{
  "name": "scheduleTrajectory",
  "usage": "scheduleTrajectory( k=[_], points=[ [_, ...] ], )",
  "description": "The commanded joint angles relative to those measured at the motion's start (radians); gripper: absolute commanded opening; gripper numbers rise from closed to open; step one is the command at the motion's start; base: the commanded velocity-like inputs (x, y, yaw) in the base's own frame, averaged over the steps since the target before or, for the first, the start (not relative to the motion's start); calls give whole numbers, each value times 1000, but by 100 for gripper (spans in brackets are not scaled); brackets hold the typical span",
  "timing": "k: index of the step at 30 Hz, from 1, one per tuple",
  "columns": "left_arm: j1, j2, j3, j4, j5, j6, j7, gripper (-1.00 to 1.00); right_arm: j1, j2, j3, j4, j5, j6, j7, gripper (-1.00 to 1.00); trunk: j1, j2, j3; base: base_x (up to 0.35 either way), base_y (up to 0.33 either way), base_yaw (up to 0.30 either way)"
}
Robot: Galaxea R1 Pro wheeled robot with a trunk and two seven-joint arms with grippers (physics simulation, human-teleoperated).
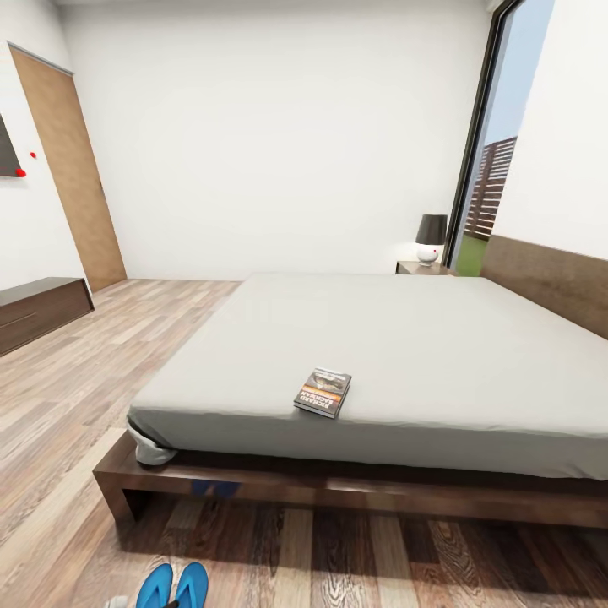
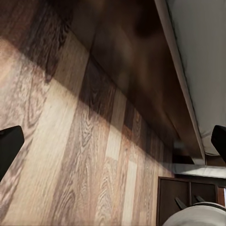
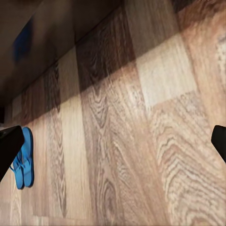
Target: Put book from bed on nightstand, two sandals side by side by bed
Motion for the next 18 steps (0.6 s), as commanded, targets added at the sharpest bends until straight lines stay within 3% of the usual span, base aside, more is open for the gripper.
scheduleTrajectory(
  k=[1,18],
  points=[
    [0,0,5,0,-2,11,-4,100,-1,1,8,4,-4,-10,3,100,0,0,-1,0,0,0],
    [1,4,5,0,-2,14,-5,100,-1,15,15,2,-8,-12,-53,100,0,0,-1,0,0,0]
  ],
)
